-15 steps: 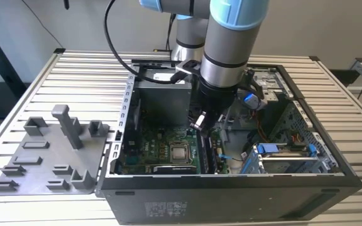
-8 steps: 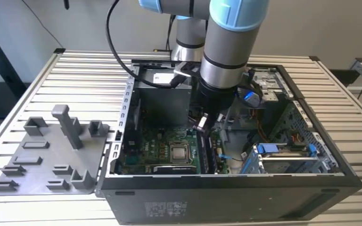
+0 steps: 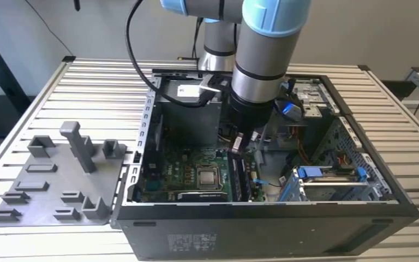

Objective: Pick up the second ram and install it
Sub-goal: 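Press down the second ram until it locks into place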

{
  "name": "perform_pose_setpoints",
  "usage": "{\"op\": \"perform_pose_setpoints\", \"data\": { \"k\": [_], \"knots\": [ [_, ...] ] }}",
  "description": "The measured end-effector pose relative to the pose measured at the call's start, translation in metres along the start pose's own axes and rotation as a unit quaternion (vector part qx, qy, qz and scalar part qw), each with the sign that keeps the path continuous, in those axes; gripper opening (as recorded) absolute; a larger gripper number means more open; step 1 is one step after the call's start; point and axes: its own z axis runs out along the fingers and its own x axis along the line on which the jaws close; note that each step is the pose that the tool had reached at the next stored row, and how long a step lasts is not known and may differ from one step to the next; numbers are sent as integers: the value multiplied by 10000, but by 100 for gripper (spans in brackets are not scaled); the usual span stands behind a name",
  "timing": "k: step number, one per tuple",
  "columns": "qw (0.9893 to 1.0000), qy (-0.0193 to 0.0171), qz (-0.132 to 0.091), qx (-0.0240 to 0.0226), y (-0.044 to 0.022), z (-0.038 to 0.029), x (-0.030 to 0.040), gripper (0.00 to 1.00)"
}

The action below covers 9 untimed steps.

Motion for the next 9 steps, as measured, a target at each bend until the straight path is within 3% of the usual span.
{"op": "perform_pose_setpoints", "data": {
  "k": [9],
  "knots": [
    [9987,-18,-507,38,-1,2,24,11]
  ]
}}
